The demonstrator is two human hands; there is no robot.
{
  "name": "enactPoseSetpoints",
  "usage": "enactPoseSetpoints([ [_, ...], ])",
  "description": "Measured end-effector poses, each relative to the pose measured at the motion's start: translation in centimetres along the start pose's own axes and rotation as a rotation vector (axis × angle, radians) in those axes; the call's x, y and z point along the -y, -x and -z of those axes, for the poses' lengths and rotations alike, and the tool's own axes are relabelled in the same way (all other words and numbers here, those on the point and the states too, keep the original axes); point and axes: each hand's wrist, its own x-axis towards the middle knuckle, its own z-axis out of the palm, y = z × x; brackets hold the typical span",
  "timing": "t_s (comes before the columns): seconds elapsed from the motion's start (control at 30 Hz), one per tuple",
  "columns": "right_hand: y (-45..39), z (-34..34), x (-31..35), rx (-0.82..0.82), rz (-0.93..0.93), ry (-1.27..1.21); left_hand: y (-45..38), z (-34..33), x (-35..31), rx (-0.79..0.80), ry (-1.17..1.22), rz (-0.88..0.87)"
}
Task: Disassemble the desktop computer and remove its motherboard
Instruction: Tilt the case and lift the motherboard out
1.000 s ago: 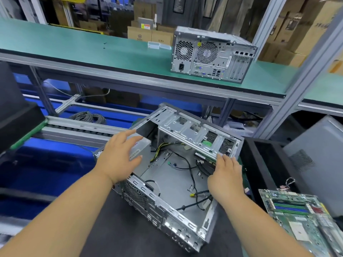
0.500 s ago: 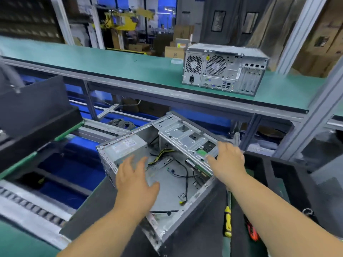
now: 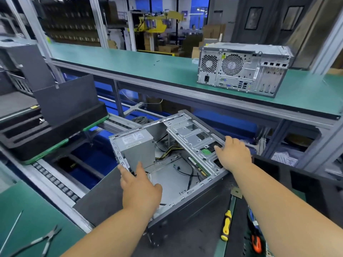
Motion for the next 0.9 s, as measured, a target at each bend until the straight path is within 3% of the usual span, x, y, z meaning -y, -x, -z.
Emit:
enactPoseSetpoints([
  [0.27,0.8,0.0,0.4,0.050,-0.032,0.002,-2.0,0.0,0.5,0.030,-0.249,-0.062],
  [0.7,3.9,0.9,2.5,0.126,-0.111,0.048,-11.1,3.8,4.3,0.157,-0.335,-0.341],
  [0.9,6.9,0.8,5.7,0.152,-0.221,0.211,-16.8,5.7,5.6,0.252,-0.273,-0.524],
])
